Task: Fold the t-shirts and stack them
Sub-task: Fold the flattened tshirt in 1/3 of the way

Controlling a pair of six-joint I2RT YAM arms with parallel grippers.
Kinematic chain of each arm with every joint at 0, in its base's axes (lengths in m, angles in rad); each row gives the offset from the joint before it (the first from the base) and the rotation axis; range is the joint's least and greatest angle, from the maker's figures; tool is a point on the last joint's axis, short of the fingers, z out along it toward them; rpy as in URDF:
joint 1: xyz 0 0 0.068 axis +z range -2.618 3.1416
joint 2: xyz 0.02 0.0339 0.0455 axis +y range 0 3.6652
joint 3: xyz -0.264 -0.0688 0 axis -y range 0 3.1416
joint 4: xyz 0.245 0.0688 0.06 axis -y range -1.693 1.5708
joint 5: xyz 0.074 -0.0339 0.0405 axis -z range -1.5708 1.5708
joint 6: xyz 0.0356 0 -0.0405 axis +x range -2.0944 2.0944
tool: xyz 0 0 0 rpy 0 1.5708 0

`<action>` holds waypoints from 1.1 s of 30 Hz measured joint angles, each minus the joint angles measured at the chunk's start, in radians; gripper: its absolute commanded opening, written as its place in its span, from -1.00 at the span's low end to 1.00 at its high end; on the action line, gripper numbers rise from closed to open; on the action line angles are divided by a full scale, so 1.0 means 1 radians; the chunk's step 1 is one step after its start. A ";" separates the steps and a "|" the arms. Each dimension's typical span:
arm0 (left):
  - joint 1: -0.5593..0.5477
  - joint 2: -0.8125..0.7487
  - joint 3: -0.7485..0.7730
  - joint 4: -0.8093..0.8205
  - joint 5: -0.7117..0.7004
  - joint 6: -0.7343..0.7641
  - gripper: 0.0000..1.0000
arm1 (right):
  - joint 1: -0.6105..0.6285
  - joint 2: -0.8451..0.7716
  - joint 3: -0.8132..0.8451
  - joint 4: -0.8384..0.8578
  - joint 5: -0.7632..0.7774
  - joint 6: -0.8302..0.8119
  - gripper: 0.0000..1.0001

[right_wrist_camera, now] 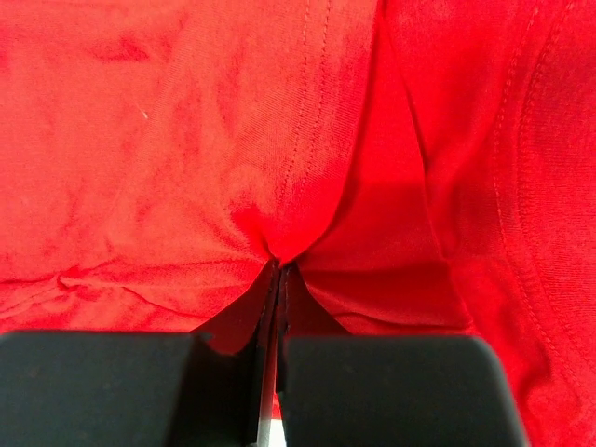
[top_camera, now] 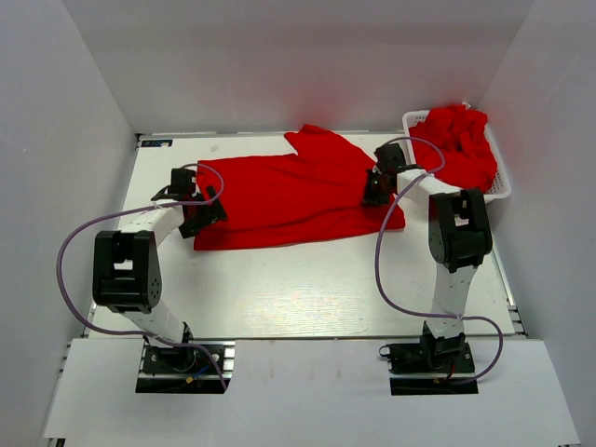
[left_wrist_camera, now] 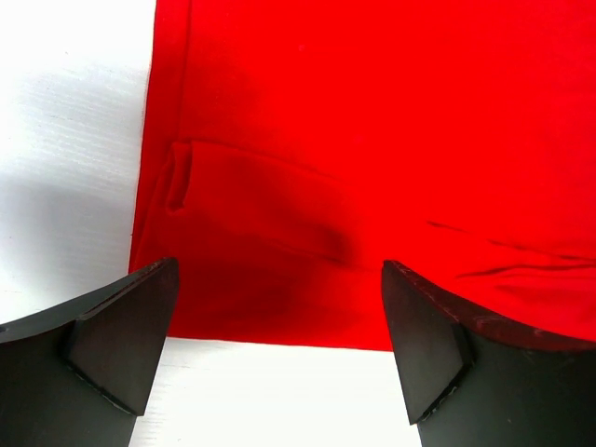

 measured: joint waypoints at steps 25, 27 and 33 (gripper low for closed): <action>0.000 0.060 -0.005 0.052 0.001 -0.017 1.00 | 0.005 0.032 0.202 -0.139 0.047 -0.072 -1.00; 0.000 0.060 -0.006 0.054 0.002 -0.019 1.00 | 0.005 0.032 0.202 -0.154 0.056 -0.077 -0.93; -0.002 0.065 -0.019 0.077 0.001 -0.024 1.00 | 0.005 0.032 0.201 -0.185 0.064 -0.082 -0.73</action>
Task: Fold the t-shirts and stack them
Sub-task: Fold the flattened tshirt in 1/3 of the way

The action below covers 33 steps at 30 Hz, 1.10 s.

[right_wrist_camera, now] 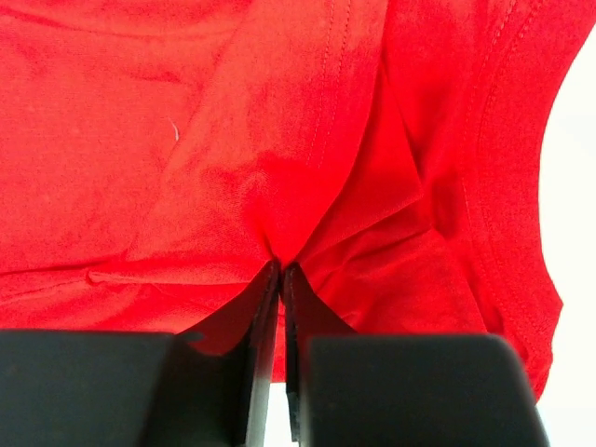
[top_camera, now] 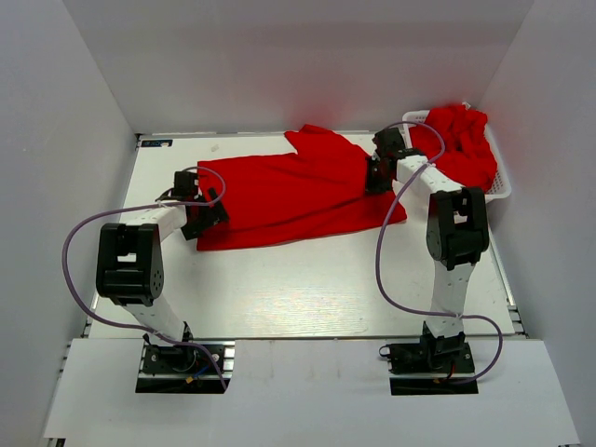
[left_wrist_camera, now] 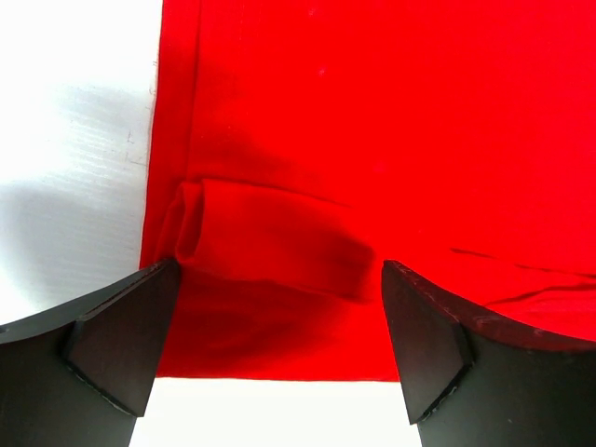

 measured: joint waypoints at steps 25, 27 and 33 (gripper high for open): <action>-0.008 0.001 -0.013 0.035 -0.029 -0.002 1.00 | 0.000 0.066 0.090 -0.010 -0.015 -0.015 -0.56; -0.009 0.001 -0.013 0.036 -0.031 -0.002 1.00 | 0.000 0.072 0.101 -0.009 -0.016 -0.016 -0.84; -0.011 0.001 -0.013 0.035 -0.038 -0.003 1.00 | 0.000 0.083 0.111 -0.008 -0.019 -0.011 -1.00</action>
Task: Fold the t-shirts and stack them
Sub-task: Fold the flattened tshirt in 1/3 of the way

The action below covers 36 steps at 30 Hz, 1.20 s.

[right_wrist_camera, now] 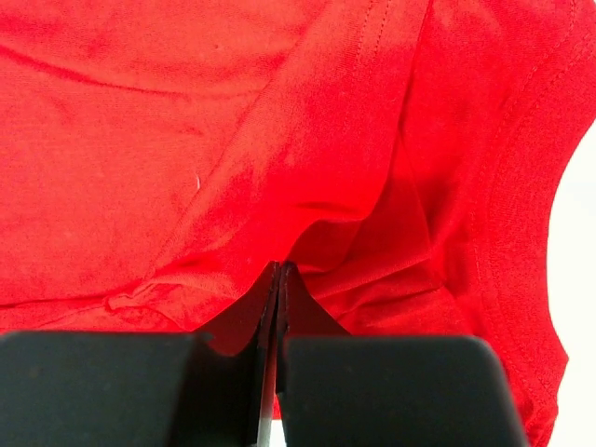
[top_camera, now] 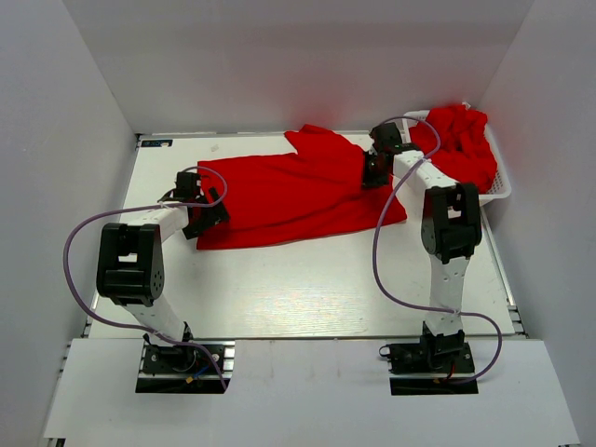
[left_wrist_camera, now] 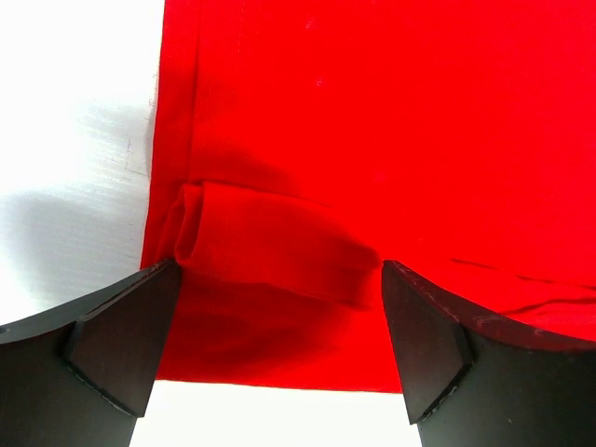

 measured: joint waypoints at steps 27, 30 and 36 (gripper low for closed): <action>-0.002 0.000 -0.002 0.000 -0.020 -0.013 1.00 | 0.000 0.129 0.153 0.141 -0.093 0.089 -1.00; -0.002 0.000 -0.002 0.001 -0.020 -0.013 1.00 | 0.001 0.141 0.159 0.166 -0.110 0.086 -1.00; -0.003 -0.003 -0.007 0.004 -0.025 -0.016 1.00 | 0.002 0.160 0.162 0.218 -0.112 0.086 -1.00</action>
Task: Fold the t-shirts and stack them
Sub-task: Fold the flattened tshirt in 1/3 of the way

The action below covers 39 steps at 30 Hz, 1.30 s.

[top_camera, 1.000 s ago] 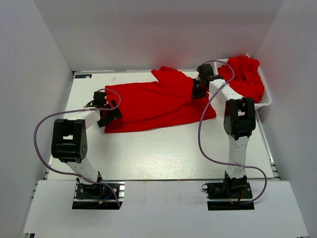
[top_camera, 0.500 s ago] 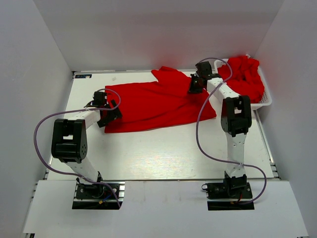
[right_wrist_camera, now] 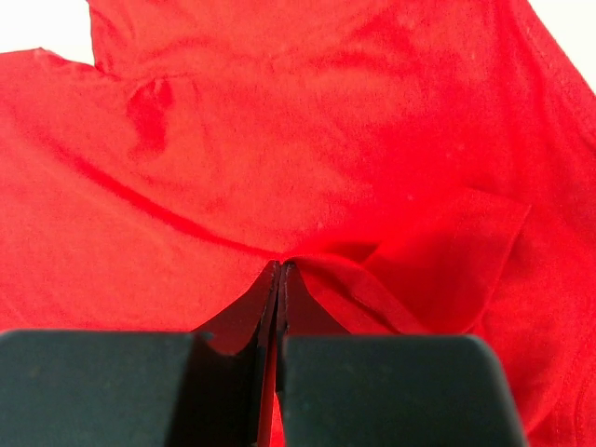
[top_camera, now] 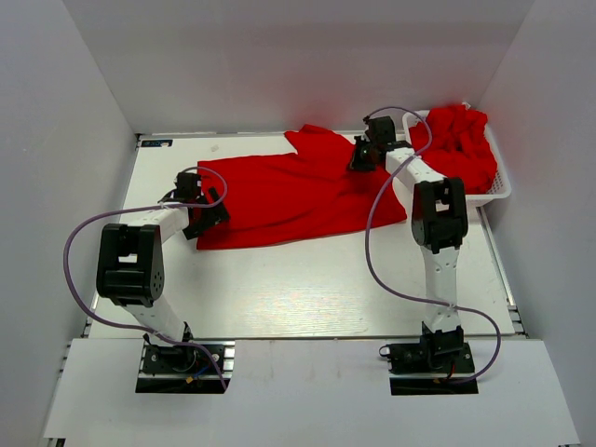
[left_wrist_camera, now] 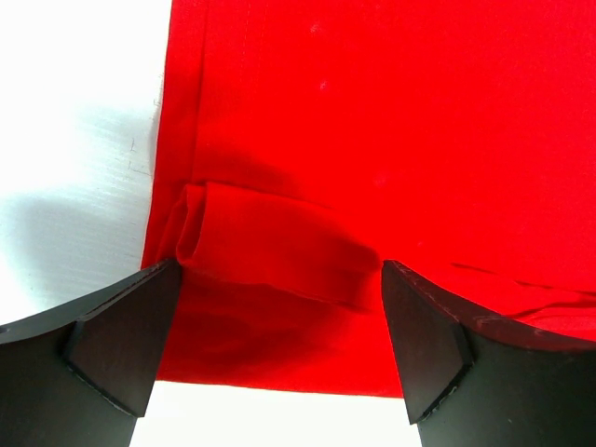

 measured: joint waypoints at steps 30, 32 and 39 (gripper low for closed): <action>-0.004 -0.025 -0.037 0.024 -0.030 -0.022 1.00 | 0.064 0.124 0.139 0.082 -0.233 -0.306 -1.00; -0.004 -0.029 -0.042 0.026 -0.032 -0.023 1.00 | 0.075 0.135 0.150 0.082 -0.232 -0.313 -0.52; -0.003 -0.031 -0.042 0.021 -0.035 -0.025 1.00 | 0.083 0.146 0.156 0.075 -0.209 -0.320 0.81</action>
